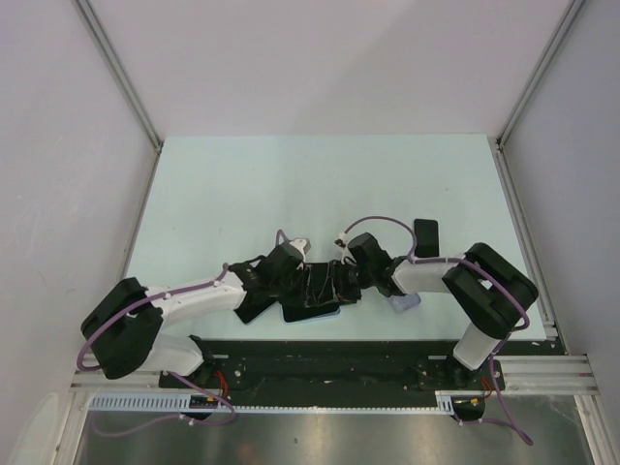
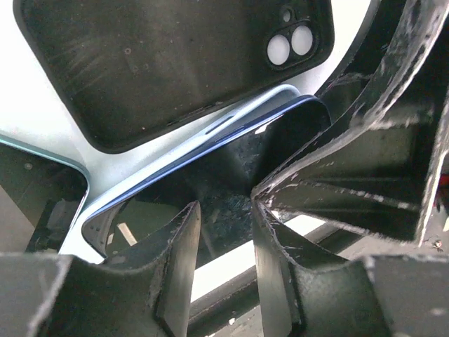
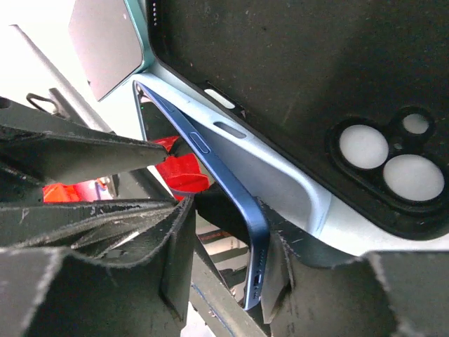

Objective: Put the phone into the phone case

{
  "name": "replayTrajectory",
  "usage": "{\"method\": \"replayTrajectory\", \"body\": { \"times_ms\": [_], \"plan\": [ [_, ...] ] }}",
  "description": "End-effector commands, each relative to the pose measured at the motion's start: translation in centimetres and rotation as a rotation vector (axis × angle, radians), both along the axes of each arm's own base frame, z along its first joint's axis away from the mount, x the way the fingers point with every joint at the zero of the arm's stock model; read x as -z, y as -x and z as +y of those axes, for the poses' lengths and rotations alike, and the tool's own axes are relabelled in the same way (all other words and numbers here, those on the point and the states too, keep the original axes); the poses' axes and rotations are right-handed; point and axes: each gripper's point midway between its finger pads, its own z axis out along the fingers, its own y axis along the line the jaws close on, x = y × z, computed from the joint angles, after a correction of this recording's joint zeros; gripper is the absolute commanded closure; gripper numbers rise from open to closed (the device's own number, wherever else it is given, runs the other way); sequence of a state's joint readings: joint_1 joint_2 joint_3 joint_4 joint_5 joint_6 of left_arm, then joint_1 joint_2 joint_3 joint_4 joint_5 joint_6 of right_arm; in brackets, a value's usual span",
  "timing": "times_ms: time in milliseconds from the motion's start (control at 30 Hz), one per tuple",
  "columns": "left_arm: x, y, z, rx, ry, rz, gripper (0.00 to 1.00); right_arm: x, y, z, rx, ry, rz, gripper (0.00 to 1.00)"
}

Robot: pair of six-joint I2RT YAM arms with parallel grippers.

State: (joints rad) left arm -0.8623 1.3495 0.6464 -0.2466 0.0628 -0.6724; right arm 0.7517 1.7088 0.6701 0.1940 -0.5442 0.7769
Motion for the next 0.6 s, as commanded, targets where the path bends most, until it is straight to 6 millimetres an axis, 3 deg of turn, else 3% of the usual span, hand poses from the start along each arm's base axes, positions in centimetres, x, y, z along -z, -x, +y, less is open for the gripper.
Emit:
{"method": "replayTrajectory", "body": {
  "times_ms": [0, 567],
  "plan": [
    [2.1, 1.4, 1.2, 0.028, -0.083, 0.05, 0.58, 8.4, 4.0, -7.8, -0.039, 0.549, 0.003, 0.55],
    [2.8, 1.8, 1.5, 0.034, -0.105, 0.068, 0.6, 7.2, 3.2, -10.3, -0.074, 0.814, -0.08, 0.5]
  ]
}}
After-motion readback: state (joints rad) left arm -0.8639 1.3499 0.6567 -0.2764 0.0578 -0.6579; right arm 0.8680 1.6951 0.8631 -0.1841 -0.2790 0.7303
